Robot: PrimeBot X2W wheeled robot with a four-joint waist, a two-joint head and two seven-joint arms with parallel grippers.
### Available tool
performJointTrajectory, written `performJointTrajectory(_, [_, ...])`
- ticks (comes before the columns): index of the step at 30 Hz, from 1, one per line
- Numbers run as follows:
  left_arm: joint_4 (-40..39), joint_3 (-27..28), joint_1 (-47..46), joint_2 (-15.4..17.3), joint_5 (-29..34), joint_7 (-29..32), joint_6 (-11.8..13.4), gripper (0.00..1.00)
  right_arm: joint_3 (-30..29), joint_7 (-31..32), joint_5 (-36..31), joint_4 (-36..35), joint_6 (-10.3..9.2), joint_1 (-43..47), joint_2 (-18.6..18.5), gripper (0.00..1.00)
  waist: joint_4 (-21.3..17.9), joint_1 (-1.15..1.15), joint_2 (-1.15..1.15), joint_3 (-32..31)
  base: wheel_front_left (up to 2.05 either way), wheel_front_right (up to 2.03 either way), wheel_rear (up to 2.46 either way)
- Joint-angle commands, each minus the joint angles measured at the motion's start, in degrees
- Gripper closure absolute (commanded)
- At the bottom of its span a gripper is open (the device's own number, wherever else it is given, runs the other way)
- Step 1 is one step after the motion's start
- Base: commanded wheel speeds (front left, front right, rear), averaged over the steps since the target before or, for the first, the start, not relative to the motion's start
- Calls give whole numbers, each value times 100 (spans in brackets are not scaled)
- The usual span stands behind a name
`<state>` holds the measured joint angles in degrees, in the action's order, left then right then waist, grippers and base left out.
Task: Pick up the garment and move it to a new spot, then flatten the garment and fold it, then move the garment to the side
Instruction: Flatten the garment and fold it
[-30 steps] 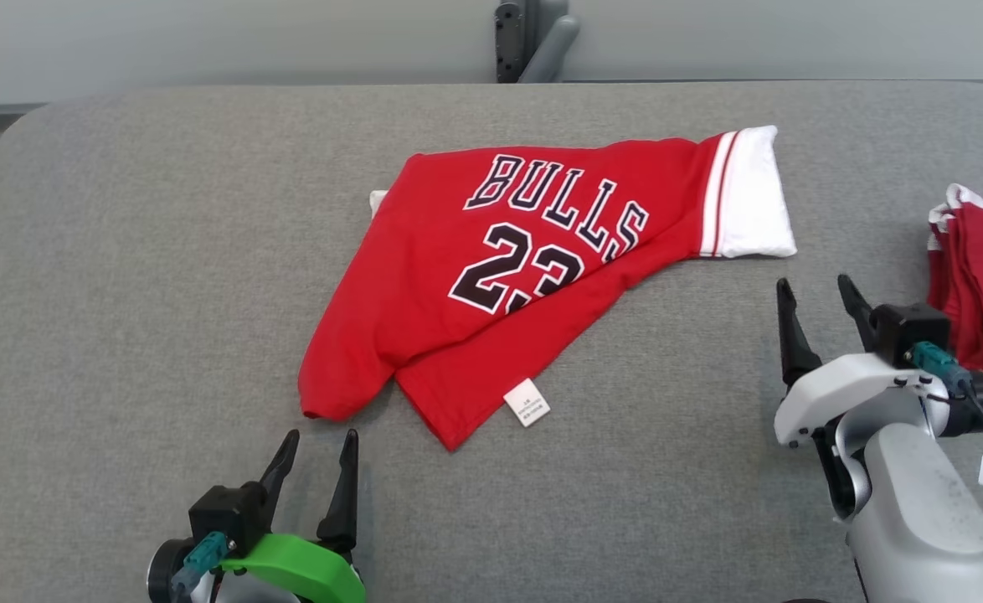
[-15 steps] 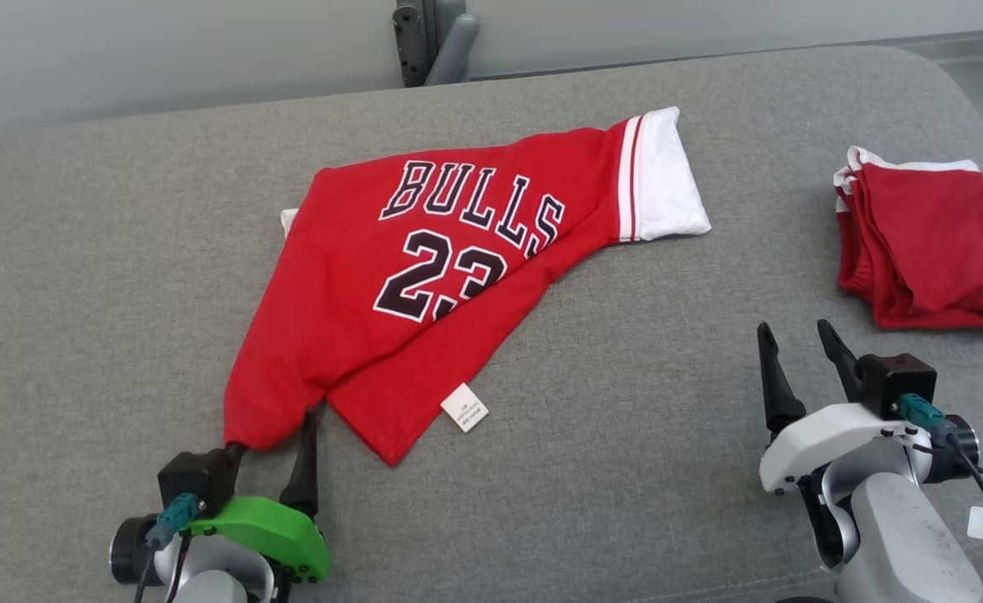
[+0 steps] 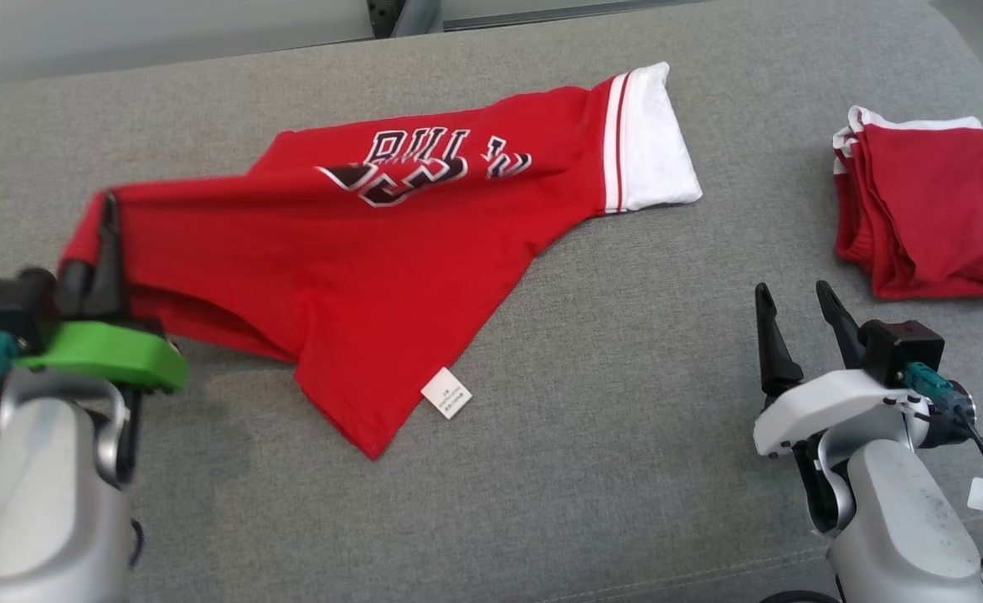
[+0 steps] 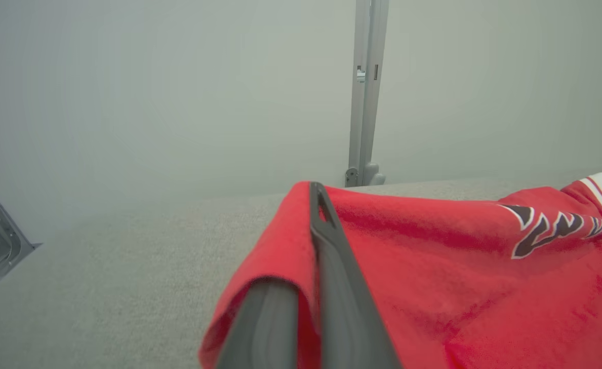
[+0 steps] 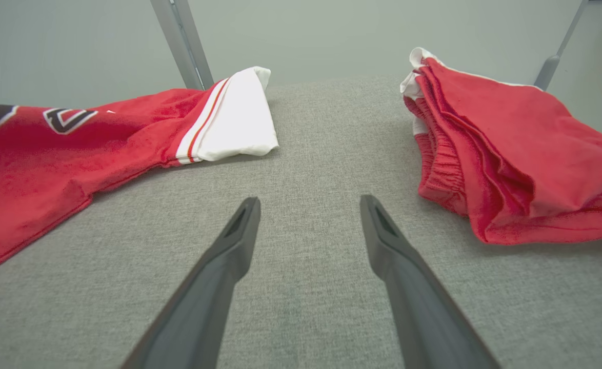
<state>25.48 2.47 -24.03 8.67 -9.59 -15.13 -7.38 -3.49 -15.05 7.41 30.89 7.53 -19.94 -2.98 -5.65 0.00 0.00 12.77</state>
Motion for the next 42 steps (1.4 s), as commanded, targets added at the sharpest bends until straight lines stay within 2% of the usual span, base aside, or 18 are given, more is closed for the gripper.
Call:
performJointTrajectory(1, [-39,11,-358,252,96,1,-11,100,29,-16,58,-31,-9,-115,-7,0,-136,0,0,156,0,0,0])
performJointTrajectory(7, [679,-458,-1584,1368,102,3,-6,100,381,-16,361,-38,-9,-289,-3,0,-577,0,0,508,0,0,0])
performJointTrajectory(8, [868,-531,-1768,1511,62,3,-5,67,399,-16,417,-38,-9,-294,-3,0,-637,0,0,563,0,0,0])
performJointTrajectory(9, [1121,-559,-1906,1638,20,2,-3,7,446,-15,473,-39,-9,-298,0,0,-703,0,0,614,0,0,0])
performJointTrajectory(10, [1376,-595,-2014,1697,-39,11,-3,0,475,-15,513,-44,-9,-293,1,0,-755,0,0,655,0,0,0])
performJointTrajectory(14, [2332,-615,-2314,1784,-231,11,-3,0,492,-16,620,-74,-9,-247,1,0,-844,0,0,725,0,0,0])
performJointTrajectory(16, [2838,-561,-2184,1581,-353,1,26,0,406,-16,622,-46,-9,-194,-1,0,-774,0,0,649,0,0,0])
performJointTrajectory(19, [3064,-388,-1955,1337,-564,-6,56,0,349,-16,602,-37,-9,-171,3,0,-625,0,0,504,0,0,0])
performJointTrajectory(24, [2659,-250,-1277,754,-695,-4,31,0,353,-16,616,2,-9,-112,-2,0,-327,0,0,234,0,0,0])
performJointTrajectory(29, [1984,-354,-584,155,-650,1,0,0,360,-16,619,43,-9,-15,-7,0,-130,0,0,35,0,0,0])
performJointTrajectory(30, [1984,-354,-584,155,-650,1,0,0,360,-16,619,43,-9,-15,-7,0,-130,0,0,35,0,0,0])
performJointTrajectory(35, [1453,-520,38,-321,-702,2,-15,0,345,-16,601,95,-9,58,-6,0,-83,0,0,-98,0,0,0])
performJointTrajectory(42, [1026,-1012,678,-540,-896,1,-14,0,257,-16,613,169,-9,203,-3,0,-88,0,0,-230,0,0,0])
